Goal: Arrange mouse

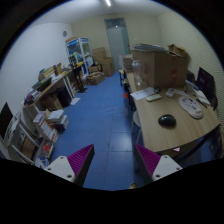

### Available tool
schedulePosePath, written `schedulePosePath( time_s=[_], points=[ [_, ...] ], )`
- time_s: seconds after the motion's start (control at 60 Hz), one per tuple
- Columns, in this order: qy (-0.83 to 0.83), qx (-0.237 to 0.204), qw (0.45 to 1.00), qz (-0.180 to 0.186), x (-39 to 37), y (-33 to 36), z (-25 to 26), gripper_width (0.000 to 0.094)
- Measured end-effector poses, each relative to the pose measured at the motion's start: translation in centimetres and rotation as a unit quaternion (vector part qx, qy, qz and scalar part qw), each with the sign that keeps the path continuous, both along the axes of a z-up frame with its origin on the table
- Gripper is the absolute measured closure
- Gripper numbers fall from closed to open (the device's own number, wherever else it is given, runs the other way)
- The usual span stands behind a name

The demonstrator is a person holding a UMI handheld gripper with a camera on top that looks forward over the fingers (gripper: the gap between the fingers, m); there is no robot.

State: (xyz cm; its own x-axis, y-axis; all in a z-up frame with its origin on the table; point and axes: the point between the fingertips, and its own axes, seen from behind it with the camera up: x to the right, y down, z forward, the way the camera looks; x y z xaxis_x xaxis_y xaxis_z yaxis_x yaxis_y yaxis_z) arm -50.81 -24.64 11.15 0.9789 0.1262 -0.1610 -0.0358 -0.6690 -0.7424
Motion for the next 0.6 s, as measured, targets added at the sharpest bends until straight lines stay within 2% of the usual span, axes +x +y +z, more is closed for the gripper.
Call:
schedulePosePath(
  time_s=[0.017, 0.05, 0.067, 0.15, 0.283, 0.467, 0.6],
  points=[
    [-0.008, 0.0, 1.0, -0.007, -0.1, -0.9, 1.6, 0.0115],
    [-0.014, -0.001, 1.0, -0.016, 0.8, -0.7, 1.4, 0.0118],
    [-0.011, -0.002, 1.0, -0.018, 1.7, 0.5, -0.5, 0.0115],
    [-0.022, -0.007, 0.999, -0.042, 5.1, 1.2, -1.2, 0.012],
    [-0.045, -0.012, 0.997, -0.059, 12.7, 4.3, -4.2, 0.0113],
    [-0.039, -0.026, 0.997, -0.064, 20.6, 9.8, -9.9, 0.0117],
    [-0.005, -0.019, 0.999, -0.046, 21.0, 13.4, -11.6, 0.011]
  ],
)
